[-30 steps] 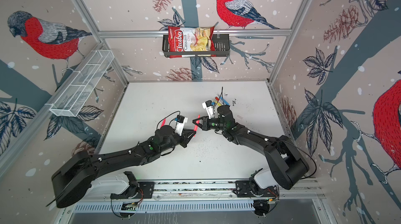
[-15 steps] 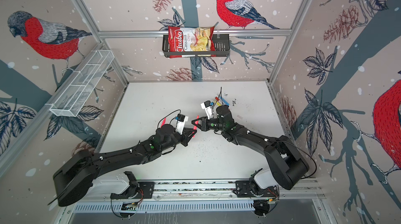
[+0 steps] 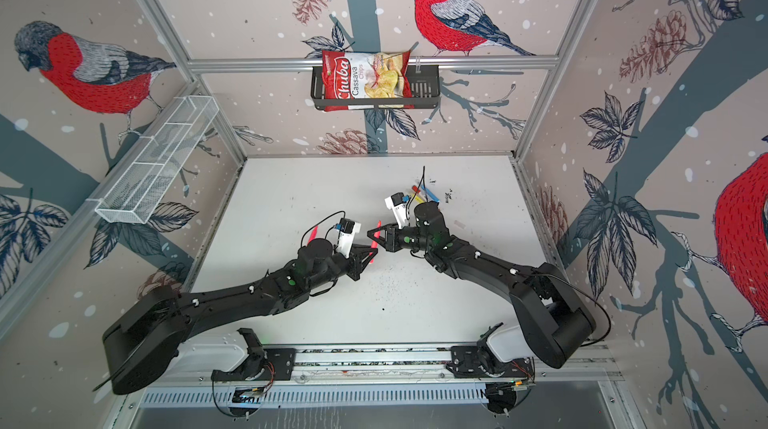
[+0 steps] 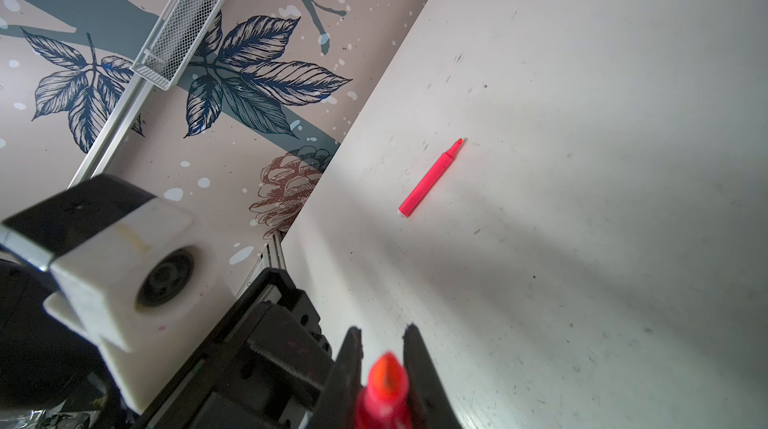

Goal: Insert the pens into the pen caps
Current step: 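Close the right gripper around the pink highlighter tip held by the left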

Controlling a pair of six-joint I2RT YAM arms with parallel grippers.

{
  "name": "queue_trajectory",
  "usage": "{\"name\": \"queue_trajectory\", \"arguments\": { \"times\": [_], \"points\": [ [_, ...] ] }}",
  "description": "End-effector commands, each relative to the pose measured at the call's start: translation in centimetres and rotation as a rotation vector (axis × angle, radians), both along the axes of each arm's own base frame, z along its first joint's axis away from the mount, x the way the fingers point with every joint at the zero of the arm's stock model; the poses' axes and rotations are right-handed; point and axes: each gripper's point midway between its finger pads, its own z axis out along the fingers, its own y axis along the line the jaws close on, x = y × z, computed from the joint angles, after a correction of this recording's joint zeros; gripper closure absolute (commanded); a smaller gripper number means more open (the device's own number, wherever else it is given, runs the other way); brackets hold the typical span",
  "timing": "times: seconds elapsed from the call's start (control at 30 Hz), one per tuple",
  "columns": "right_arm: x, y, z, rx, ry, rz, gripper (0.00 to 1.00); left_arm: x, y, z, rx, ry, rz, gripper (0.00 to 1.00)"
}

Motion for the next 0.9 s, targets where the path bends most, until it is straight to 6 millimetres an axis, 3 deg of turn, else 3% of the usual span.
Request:
{"name": "queue_trajectory", "arguments": {
  "times": [0.0,0.4,0.63,0.77,0.87],
  "points": [
    [-0.51,0.47,1.75,0.049,-0.040,0.038,0.88,-0.34,-0.60,0.49,-0.022,-0.007,-0.035,0.87],
    [-0.77,0.61,2.07,0.056,-0.048,0.044,0.87,-0.39,-0.75,-0.09,-0.012,0.013,-0.039,0.74],
    [-0.71,0.66,1.71,0.046,-0.043,0.041,0.85,-0.15,-0.48,0.11,-0.015,0.005,-0.021,0.95],
    [-0.70,0.73,1.67,0.039,-0.046,0.041,0.71,0.04,-0.19,-0.06,-0.004,0.002,-0.004,1.00],
    [-0.63,0.63,1.50,0.024,-0.048,0.033,0.52,0.22,0.16,-0.32,0.006,0.002,0.015,1.00]
  ]
}}
